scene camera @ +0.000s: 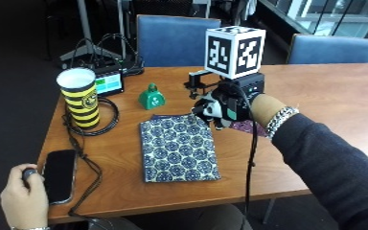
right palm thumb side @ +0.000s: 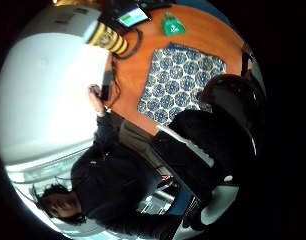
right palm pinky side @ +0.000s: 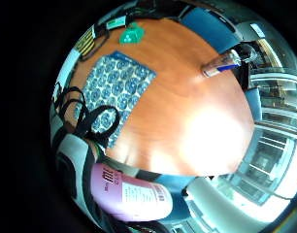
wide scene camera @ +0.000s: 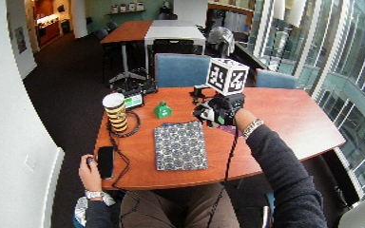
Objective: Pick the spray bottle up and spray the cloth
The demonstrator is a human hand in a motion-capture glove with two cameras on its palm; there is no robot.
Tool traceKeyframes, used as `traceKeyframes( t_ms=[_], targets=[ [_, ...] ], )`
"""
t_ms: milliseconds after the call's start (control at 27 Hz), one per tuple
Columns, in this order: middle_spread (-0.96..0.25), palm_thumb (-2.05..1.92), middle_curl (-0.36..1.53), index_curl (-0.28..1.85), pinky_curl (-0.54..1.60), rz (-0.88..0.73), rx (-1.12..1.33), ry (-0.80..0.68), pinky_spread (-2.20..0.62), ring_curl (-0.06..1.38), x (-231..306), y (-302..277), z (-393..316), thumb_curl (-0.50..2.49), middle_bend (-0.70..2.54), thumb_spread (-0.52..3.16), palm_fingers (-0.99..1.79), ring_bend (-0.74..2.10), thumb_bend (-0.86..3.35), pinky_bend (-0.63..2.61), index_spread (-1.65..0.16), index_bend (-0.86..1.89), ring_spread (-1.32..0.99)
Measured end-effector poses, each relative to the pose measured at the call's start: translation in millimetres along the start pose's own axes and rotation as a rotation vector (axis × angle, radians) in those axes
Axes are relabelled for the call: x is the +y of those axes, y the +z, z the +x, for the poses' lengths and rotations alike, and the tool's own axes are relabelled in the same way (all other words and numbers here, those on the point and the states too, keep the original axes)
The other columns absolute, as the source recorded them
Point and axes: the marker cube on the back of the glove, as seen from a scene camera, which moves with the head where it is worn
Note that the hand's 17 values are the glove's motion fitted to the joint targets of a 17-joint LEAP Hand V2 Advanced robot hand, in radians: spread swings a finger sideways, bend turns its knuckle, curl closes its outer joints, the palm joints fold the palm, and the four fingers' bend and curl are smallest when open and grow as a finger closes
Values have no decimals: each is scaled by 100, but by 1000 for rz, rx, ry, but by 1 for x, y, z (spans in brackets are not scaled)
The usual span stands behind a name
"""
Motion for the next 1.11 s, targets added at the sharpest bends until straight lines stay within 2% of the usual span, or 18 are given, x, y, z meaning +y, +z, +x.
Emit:
traceKeyframes(
  t_ms=[296,519,741,1111],
  targets=[
    [-21,36,50,56,39,-246,110,20,-29,44,-22,55,-16,18,64,126,142,69,-1,44,-30,29,-15],
    [-20,36,50,56,39,-351,170,40,-29,44,-25,86,-19,19,65,126,142,69,-1,44,-30,29,-15],
    [-21,36,50,57,39,-337,185,31,-29,44,-28,74,-24,19,65,127,142,69,-1,44,-30,30,-15],
    [-20,35,49,57,39,-187,123,-38,-29,44,-28,27,-47,19,66,127,142,69,-1,44,-30,29,-15]
  ],
)
